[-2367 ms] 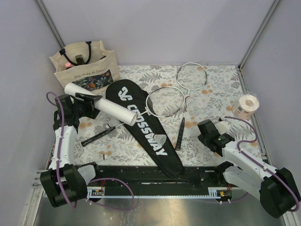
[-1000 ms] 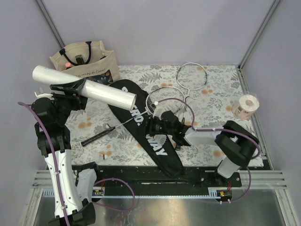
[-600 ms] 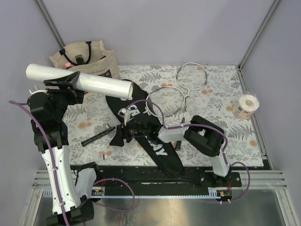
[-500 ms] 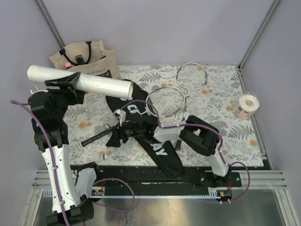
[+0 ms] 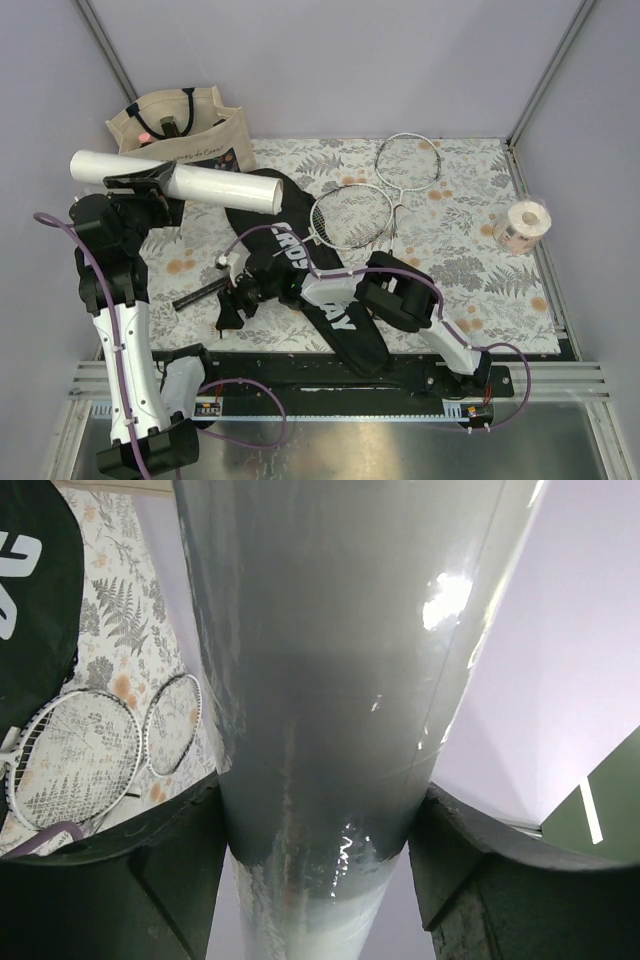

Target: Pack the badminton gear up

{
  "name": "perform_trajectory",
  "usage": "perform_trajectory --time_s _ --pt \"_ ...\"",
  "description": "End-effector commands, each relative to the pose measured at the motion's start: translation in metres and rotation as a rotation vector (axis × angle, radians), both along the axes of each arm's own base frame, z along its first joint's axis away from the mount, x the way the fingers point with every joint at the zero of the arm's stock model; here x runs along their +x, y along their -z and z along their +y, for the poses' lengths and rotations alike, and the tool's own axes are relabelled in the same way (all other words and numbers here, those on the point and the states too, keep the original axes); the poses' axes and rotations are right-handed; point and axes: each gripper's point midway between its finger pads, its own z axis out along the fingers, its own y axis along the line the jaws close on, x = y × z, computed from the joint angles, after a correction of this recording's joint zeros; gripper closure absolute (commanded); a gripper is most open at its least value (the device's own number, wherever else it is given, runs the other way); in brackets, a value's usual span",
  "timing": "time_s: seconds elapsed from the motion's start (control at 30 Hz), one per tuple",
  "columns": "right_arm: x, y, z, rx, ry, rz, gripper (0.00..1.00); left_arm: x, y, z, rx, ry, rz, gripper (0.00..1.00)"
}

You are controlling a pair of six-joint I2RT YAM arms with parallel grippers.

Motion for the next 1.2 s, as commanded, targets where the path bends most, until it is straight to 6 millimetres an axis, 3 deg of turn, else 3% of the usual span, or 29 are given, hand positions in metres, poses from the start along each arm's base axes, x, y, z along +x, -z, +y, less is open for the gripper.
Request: perform_trajectory --time_s 0.0,0.13,0.33,0.6,0.73,0.97,1.17 --pt "-0.013 0.0 0.015 0.012 -0.067 -0.07 0.25 0.001 -0.003 0.004 0.033 -0.012 -0.036 0.45" --pt "-0.023 0.01 0.02 0.007 -0.097 -0.066 0.24 0.006 0.013 0.004 0.024 -0.004 0.0 0.45" --pt "-0.031 0.031 0.017 -0.032 -0.103 -0.08 0.25 0.006 0.019 0.007 0.041 -0.015 0.016 0.46" --pt "-0.021 0.024 -0.009 -0.033 -0.011 -0.16 0.33 0.01 0.023 0.012 0.052 -0.034 0.031 0.46" --pt "-0.022 0.031 -0.02 -0.058 -0.014 -0.219 0.34 0.017 0.031 0.013 0.055 -0.022 0.048 0.46" --pt "-0.03 0.034 -0.012 -0.073 -0.047 -0.301 0.28 0.02 0.044 0.014 0.053 -0.021 0.067 0.46" --pt "-0.035 0.041 0.0 -0.092 -0.049 -0.375 0.3 0.021 0.043 0.014 0.054 -0.017 0.068 0.46"
